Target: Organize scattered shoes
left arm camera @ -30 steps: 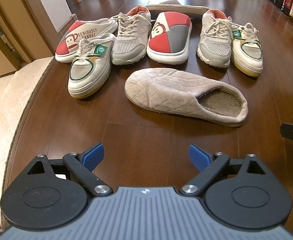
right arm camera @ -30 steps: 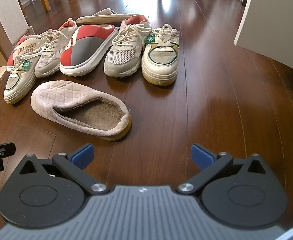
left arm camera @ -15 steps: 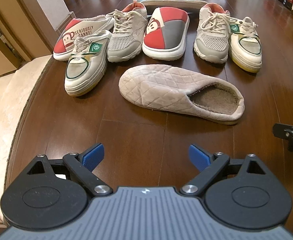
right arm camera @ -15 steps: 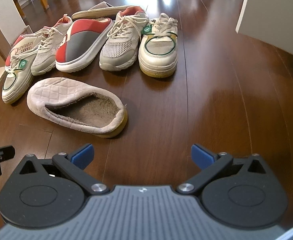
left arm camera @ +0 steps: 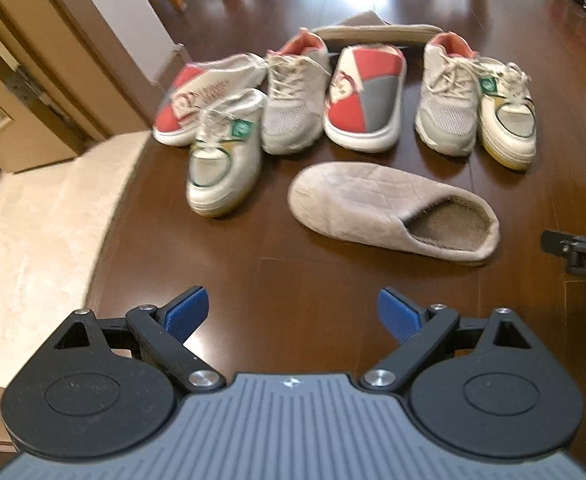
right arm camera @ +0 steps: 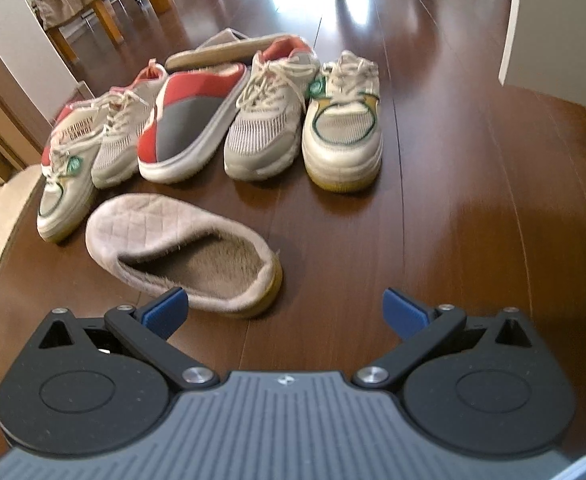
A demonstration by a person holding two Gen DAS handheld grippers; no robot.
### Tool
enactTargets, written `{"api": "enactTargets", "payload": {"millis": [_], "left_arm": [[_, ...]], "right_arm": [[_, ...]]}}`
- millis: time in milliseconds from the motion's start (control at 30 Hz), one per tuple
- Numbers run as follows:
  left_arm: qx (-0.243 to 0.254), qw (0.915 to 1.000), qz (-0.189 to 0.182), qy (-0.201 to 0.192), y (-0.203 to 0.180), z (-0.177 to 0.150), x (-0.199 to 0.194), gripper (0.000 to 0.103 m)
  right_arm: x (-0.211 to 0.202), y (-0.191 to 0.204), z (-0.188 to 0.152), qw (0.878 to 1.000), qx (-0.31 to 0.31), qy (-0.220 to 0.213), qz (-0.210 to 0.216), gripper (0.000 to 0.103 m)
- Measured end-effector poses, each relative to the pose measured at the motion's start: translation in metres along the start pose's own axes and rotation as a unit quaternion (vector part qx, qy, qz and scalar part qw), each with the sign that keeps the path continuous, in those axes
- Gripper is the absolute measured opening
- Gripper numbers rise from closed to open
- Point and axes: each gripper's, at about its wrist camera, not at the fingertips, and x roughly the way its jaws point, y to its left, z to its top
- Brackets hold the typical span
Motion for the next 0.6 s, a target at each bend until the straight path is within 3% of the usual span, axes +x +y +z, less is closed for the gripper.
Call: {"api": "enactTargets", "payload": {"millis": [167,267,367,600], "left_arm": [[-0.005,0.9998,0.005,-0.016,0.013,0.008,0.017,0.094],[0.001,0.9998,-0.020,-0.005,0.015,0.003,0.047,0.094],[0.028,0.9986,-0.044,0.006,0.022,0.002,0.078,0.094],[0.068,0.9966,-0.044,-0.017,0.065,0.008,0.137,0.094]], "right_arm": [[-0.005,0.004,0.015,0.999,-0.025,-0.024,-0.006,0.102],[0.000,0.008,0.012,0.999,-0.027,-0.029,-0.017,0.102],[0.008,0.008,0.004,1.000,0.004,-0.013,-0.015,0.102],[0.027,0.033,-0.003,1.000,0.004,0.009,-0.006,0.102]]}}
